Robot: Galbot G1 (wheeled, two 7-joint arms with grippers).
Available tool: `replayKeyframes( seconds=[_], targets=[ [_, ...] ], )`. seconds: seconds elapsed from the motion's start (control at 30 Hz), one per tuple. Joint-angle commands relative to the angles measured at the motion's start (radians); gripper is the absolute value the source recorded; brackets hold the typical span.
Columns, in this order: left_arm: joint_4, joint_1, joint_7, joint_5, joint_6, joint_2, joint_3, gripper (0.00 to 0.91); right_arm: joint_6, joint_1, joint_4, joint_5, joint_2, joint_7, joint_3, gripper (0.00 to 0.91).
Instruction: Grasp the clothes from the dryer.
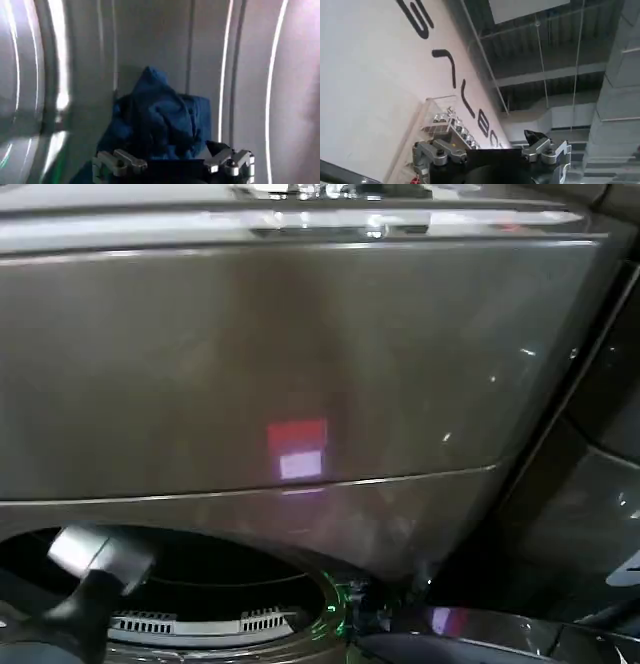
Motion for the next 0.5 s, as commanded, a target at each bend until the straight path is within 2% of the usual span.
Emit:
replayKeyframes(
  seconds=[0.03,0.17,0.5],
  targets=[
    [0.014,0.001,0.010,0.015,-0.006,-0.002,0.007,0.046,-0.007,-0.001,0.000,0.002,0.000,0.005,0.003,0.907],
    [0.017,0.001,0.009,0.022,-0.007,-0.004,0.010,0.000,-0.021,0.002,0.004,0.002,0.001,0.013,0.002,0.907],
    [-0.005,0.016,-0.044,0.021,0.003,-0.006,-0.024,0.000,-0.018,0.001,0.001,0.002,-0.002,0.008,0.007,0.907]
  ],
)
